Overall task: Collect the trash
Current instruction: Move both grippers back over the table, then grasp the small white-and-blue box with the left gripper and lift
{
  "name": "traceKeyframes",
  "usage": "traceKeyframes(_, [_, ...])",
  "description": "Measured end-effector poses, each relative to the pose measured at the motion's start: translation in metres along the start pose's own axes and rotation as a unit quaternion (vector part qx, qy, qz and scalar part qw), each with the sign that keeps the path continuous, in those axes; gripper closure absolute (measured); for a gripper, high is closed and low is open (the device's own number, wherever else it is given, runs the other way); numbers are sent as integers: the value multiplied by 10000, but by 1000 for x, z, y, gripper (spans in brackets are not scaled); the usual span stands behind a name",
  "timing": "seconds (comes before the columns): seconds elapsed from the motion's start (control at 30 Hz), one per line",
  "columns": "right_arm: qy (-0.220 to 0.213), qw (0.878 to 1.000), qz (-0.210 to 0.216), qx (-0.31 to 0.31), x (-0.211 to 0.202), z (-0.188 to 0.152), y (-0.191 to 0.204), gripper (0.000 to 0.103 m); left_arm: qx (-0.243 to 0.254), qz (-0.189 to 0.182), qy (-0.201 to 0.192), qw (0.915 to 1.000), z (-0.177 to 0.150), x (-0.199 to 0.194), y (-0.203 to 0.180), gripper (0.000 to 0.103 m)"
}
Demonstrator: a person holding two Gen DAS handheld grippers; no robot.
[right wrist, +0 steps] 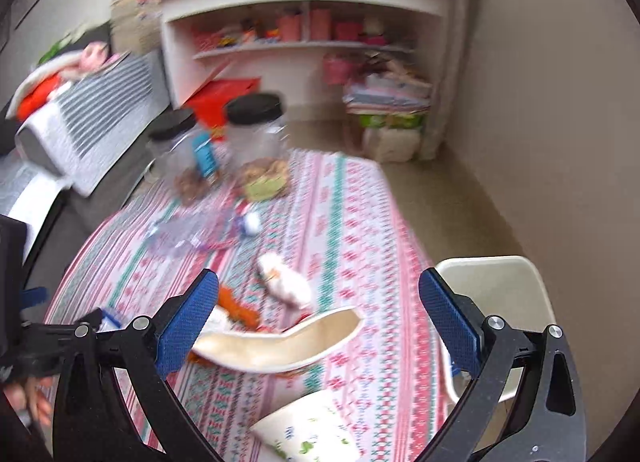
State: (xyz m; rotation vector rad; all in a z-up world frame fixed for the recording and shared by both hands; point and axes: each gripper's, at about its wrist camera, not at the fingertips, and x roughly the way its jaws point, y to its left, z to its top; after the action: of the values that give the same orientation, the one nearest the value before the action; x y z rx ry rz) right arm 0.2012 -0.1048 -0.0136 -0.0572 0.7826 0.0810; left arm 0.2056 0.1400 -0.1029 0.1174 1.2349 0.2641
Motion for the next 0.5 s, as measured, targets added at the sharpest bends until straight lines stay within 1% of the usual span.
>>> traceKeyframes(0.03, [148, 9998, 125, -76, 6, 1, 3, 7, 96, -32, 282, 9996, -3, 16, 4, 10])
traceKeyframes(0.07, [253, 9993, 226, -126, 10, 2, 5, 7, 188, -34, 440, 9988, -6, 26, 5, 10])
traceKeyframes(0.13, [421, 9982, 390, -199, 17, 4, 6, 7, 368, -26, 670, 9971, -12, 42, 7, 10])
traceKeyframes(0.2, [610, 9961, 563, -303, 26, 5, 8, 7, 439, -78, 829, 9956, -16, 55, 8, 10])
traceKeyframes(0.23, [761, 9940, 680, -387, 32, 6, 9, 7, 424, -182, 892, 9949, -17, 59, 10, 10])
traceKeyframes(0.27, [863, 9921, 766, -484, 35, 6, 10, 7, 376, -398, 993, 9935, -18, 64, 12, 10])
traceKeyframes(0.3, [983, 9896, 857, -610, 39, 6, 12, 7, 333, -529, 1061, 9924, -19, 68, 14, 10])
traceKeyframes(0.37, [1140, 9847, 951, -909, 45, 4, 15, 7, 229, -609, 1141, 9913, -23, 77, 20, 13])
traceKeyframes(0.4, [1178, 9824, 986, -1067, 46, 3, 18, 7, 185, -662, 1164, 9908, -25, 80, 23, 28])
traceKeyframes(0.43, [1195, 9801, 1017, -1213, 48, 2, 19, 7, 127, -859, 1195, 9890, -27, 82, 26, 43])
traceKeyframes(0.47, [1216, 9779, 1056, -1335, 49, 0, 21, 7, 41, -1124, 1187, 9865, -28, 80, 27, 45])
traceKeyframes(0.5, [1253, 9736, 1138, -1534, 50, -2, 24, 7, 85, -1097, 1142, 9873, -29, 77, 26, 45])
